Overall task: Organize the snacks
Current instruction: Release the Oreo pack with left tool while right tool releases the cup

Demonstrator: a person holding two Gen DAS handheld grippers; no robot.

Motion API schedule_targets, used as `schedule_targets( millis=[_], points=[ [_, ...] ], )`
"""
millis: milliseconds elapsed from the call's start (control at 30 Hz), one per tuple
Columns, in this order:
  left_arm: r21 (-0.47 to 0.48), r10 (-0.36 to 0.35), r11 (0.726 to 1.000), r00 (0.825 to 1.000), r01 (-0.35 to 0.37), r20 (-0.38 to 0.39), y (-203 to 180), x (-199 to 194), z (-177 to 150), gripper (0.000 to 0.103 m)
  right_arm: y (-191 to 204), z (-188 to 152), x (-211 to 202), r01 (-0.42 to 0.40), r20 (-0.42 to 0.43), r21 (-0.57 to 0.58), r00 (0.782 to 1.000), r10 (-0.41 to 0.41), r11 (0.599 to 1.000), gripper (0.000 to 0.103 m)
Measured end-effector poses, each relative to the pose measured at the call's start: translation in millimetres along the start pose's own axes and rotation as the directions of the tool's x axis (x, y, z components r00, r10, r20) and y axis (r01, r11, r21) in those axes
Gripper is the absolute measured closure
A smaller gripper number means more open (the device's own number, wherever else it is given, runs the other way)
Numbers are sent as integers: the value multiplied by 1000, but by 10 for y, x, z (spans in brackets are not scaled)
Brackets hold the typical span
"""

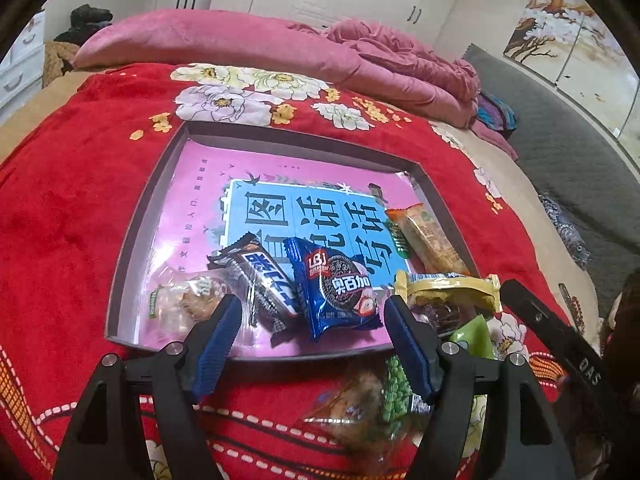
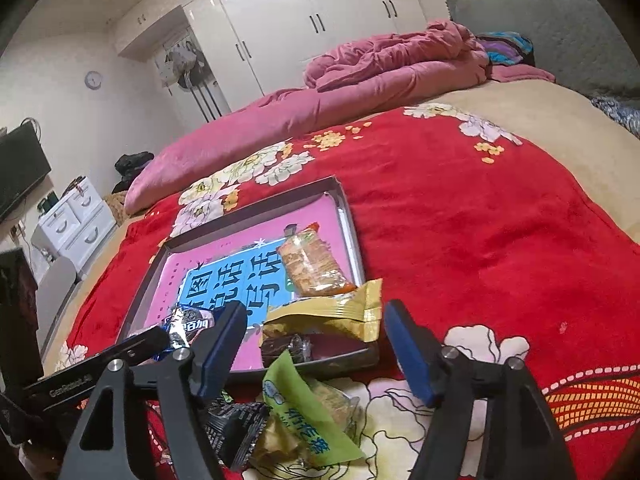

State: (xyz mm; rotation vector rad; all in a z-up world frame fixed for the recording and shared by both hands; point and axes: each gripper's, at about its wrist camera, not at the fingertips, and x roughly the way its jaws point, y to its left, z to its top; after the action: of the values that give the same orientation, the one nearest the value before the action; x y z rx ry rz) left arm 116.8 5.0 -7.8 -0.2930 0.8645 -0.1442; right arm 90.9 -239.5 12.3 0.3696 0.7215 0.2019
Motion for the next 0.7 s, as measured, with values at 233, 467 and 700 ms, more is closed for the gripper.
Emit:
schedule_targets(
  millis=[233, 467, 700],
  points=[
    [-5, -1, 1000, 1000, 1, -7, 60, -103, -52, 28, -104, 16, -93, 4, 17, 33, 1000, -5, 999, 30],
    [-12, 0, 1000, 1000, 0, -25, 105, -146, -95, 28, -220, 15, -187, 2, 28, 78, 1000, -4, 997, 29],
    [23, -13, 1000, 999, 15, -52, 31, -188, -175, 28, -248, 5, -282, 1, 35, 82, 999, -4, 997, 29]
  ],
)
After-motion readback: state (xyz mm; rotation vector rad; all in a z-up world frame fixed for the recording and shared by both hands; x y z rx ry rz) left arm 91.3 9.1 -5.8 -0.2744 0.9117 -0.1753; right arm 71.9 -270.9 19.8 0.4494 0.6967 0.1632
